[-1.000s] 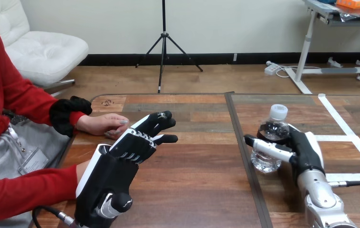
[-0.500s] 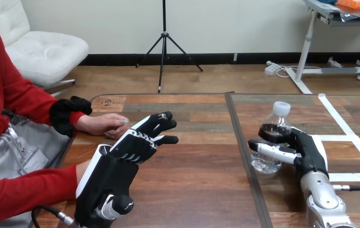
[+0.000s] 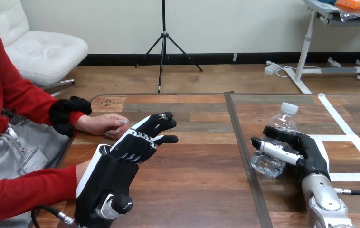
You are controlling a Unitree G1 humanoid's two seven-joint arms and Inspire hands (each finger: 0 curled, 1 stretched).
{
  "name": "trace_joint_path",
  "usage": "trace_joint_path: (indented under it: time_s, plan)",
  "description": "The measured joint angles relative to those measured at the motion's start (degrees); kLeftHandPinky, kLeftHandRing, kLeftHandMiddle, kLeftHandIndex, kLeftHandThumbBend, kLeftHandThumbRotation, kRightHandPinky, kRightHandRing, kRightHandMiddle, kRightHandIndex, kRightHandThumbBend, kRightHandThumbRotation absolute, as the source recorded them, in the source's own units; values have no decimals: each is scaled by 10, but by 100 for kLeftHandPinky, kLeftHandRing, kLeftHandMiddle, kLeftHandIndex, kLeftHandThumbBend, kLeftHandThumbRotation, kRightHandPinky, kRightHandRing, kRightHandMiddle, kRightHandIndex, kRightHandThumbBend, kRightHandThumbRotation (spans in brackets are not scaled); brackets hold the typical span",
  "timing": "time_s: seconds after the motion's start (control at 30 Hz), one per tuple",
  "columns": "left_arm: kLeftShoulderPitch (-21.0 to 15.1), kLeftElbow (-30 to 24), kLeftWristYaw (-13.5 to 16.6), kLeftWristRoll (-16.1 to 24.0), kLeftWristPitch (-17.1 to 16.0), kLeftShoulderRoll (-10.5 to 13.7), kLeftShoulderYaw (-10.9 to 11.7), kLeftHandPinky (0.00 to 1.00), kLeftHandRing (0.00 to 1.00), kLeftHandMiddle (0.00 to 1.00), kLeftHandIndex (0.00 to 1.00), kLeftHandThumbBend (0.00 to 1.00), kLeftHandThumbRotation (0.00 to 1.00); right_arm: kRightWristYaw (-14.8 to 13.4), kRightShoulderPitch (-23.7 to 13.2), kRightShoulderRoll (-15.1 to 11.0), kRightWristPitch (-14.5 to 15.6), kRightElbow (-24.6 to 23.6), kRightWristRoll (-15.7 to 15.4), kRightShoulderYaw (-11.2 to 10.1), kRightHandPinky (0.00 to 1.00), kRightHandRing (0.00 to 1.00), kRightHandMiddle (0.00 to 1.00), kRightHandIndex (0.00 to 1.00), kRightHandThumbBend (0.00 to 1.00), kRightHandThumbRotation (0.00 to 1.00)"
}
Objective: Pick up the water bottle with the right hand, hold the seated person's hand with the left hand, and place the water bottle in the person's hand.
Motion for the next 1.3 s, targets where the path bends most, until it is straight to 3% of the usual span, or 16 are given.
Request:
trace_joint_path:
  time_s: [0.8, 1.07, 1.3]
  plan:
    - [0, 0, 9, 5, -3, -2, -1, 79, 88, 89, 86, 100, 76, 33, 9, 2, -17, -9, 18, -10, 31, 37, 46, 49, 76, 0]
    - [0, 0, 45, 27, -23, -6, -2, 79, 88, 90, 86, 100, 76, 43, 13, 3, -24, -30, 19, -10, 32, 38, 47, 49, 76, 0]
    - [0, 1, 101, 70, -77, -4, -2, 81, 91, 92, 88, 100, 77, 48, 15, 4, -39, -56, 14, -4, 32, 39, 48, 50, 79, 0]
